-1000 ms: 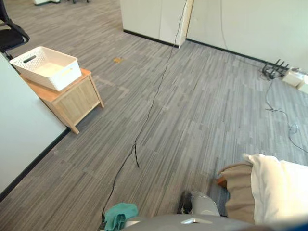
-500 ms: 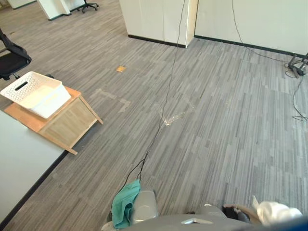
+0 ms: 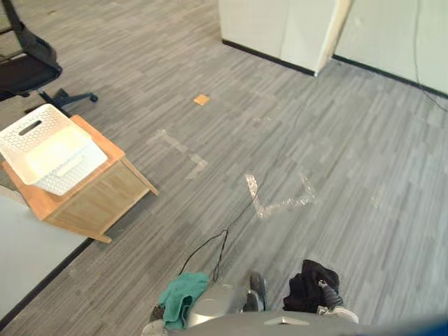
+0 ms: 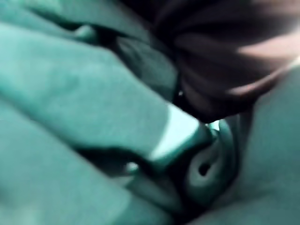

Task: Tidy the bed and pick cloth on bed and put in laundry

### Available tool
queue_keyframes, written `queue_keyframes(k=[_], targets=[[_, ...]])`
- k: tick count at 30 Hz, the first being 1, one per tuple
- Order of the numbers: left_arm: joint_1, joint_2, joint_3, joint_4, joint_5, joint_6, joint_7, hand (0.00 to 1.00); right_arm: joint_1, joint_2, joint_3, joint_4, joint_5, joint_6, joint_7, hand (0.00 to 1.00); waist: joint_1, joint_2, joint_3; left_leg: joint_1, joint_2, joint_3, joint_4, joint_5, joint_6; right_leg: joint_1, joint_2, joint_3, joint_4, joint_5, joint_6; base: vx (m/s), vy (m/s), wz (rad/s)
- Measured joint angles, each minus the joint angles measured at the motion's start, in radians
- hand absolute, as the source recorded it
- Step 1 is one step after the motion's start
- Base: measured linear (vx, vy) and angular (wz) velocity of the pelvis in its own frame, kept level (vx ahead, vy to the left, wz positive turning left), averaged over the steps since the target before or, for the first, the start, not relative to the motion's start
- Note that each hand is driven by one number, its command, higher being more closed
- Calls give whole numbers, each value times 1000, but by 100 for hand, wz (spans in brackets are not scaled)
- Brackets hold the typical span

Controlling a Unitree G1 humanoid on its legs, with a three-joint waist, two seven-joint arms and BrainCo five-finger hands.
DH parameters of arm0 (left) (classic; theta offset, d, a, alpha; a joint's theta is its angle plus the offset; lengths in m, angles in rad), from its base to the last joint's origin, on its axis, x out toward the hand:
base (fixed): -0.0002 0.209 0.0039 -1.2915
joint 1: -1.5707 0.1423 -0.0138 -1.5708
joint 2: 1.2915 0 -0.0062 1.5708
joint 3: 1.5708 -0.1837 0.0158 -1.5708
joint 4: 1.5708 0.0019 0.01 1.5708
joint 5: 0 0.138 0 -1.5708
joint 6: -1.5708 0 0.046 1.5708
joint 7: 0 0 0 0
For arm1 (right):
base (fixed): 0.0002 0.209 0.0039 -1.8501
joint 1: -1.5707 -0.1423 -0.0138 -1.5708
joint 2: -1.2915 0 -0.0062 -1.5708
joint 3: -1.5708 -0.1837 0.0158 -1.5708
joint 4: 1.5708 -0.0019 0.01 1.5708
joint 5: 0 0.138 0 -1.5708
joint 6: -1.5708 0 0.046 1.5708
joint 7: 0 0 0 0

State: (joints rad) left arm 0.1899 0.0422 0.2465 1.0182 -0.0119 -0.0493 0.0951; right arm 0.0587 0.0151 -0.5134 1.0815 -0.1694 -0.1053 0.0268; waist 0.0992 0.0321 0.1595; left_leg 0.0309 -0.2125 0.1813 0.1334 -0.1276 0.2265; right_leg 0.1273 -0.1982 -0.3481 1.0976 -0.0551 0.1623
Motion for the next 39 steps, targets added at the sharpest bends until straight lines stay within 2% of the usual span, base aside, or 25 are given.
queue_keyframes(k=[1,2,3,4,6,8,9,10,12,13,14,16,17,18,20,21,22,24,27,28,30,31,33,35,39], targets=[[-17,-1,21,-7,-10,-2,-1,100,15,-3,9,-35,-19,-8,-1,100,-18,-35,7,75,8,-66,-1,-41,-261,-89,0,17,35,-43,-63,479,11,170],[-29,21,34,-26,-22,-9,-1,100,38,17,41,-64,-33,-16,-2,100,-20,-75,5,54,63,37,143,-169,-93,-142,-65,6,36,-75,-63,476,-69,192],[-33,25,33,-42,-28,-17,3,100,55,21,47,-104,-20,-24,0,100,-22,-31,2,59,152,56,152,-190,-88,-169,-55,-22,28,-102,-66,347,-170,163],[-48,18,32,-47,-45,-10,10,100,61,4,51,-128,-22,-30,-2,100,-7,-48,6,92,137,-20,175,-214,-89,-222,-67,10,-36,-154,-63,430,-233,196],[-76,1,23,-65,-57,-4,14,100,76,16,51,-131,0,-34,-1,100,-21,-60,-2,106,135,-166,149,-215,-90,-304,-56,10,-208,-204,-73,502,-239,228],[-120,-27,1,-58,-57,7,21,100,60,-7,51,-115,10,-31,2,100,-35,-42,6,130,158,-318,145,-222,-115,-361,-37,49,-523,-195,-78,501,-225,224],[-120,-40,3,-53,-60,9,22,100,59,-22,55,-115,11,-31,4,100,-35,-34,10,141,173,-339,146,-231,-132,-372,-23,68,-586,-172,-83,447,-238,156],[-123,-51,6,-52,-65,11,27,100,54,-32,76,-115,11,-34,9,100,-29,-19,17,169,206,-360,147,-247,-162,-386,8,102,-702,-102,-93,705,-424,123],[-110,-53,21,-48,-61,11,35,100,53,-36,123,-114,21,-34,12,100,-27,-23,15,210,243,-361,157,-282,-225,-386,37,152,-830,70,-90,719,-456,109],[-121,-74,40,-22,-55,16,40,100,41,-64,134,-112,28,-34,16,100,-31,5,13,238,288,-372,168,-295,-249,-372,58,136,-749,63,-113,450,-292,64],[-122,-83,47,-18,-53,16,40,100,32,-66,138,-113,28,-34,16,100,-25,12,9,235,299,-360,180,-276,-268,-380,54,135,-698,21,-128,538,-363,71],[-121,-101,50,-18,-37,10,37,100,23,-56,167,-112,56,-43,20,100,-30,2,13,270,299,-354,191,-184,-280,-385,10,108,-527,-131,-135,511,-367,61],[-118,-104,54,-17,-37,10,37,100,23,-56,177,-111,60,-43,20,100,-30,0,9,266,302,-355,210,-167,-278,-378,6,99,-508,-160,-139,570,-403,54],[-114,-118,113,-19,-38,11,38,100,14,-57,193,-107,68,-31,29,100,-32,20,-6,194,312,-356,401,-117,-276,-327,15,65,-507,-242,-139,435,-313,43],[-109,-125,142,-21,-42,8,36,100,16,-55,203,-102,67,-20,32,100,-33,39,-5,103,330,-355,611,-12,-289,-265,41,42,-532,-269,-149,337,-233,40],[-102,-123,167,-24,-47,2,35,100,15,-59,211,-104,65,-12,41,100,-36,50,-2,25,356,-355,778,81,-320,-208,65,22,-568,-280,-154,386,-252,41],[-83,-121,196,-57,-49,-7,34,100,15,-60,221,-91,62,11,53,100,-25,49,2,-108,396,-312,1027,56,-309,-113,101,-8,-634,-285,-162,375,-234,36],[-65,-88,187,-67,-34,-14,34,100,9,-58,227,-47,59,28,56,100,-20,24,8,-201,396,-259,1128,1,-298,-19,108,-29,-714,-283,-167,294,-147,15],[-41,-61,172,-54,-19,-2,19,100,-15,-60,218,-14,61,45,60,100,-23,-2,25,-312,356,-130,975,-92,-289,121,108,-51,-857,-257,-153,377,-63,7],[-40,-51,155,-51,-7,5,14,100,-23,-61,199,1,62,47,64,100,-23,-7,39,-314,331,-66,786,-114,-277,159,100,-58,-891,-252,-146,403,67,8],[-35,-47,139,-50,5,19,10,100,-22,-63,164,6,60,45,74,100,-26,-1,39,-265,283,21,359,-23,-267,200,91,-79,-916,-257,-126,480,97,9],[-35,-27,136,-39,10,30,-3,100,-23,-55,150,22,57,44,75,100,-22,-36,56,-204,237,68,254,23,-178,233,64,-70,-936,-262,-93,428,73,13],[-36,-13,136,-41,27,41,-5,100,-23,-35,153,18,46,31,85,100,-22,-64,45,-188,200,72,186,28,-170,246,50,-69,-1002,-190,-91,335,77,7],[-47,-3,118,-32,35,65,-4,100,-21,-24,140,18,49,24,85,100,-25,-58,46,-179,193,111,181,33,-157,271,45,-70,-1037,-99,-61,401,153,23],[-41,11,69,-9,37,85,-3,100,-9,-25,137,16,38,51,76,100,-3,-53,25,-66,167,145,69,20,-132,267,22,-32,-935,-39,-44,270,78,15]])
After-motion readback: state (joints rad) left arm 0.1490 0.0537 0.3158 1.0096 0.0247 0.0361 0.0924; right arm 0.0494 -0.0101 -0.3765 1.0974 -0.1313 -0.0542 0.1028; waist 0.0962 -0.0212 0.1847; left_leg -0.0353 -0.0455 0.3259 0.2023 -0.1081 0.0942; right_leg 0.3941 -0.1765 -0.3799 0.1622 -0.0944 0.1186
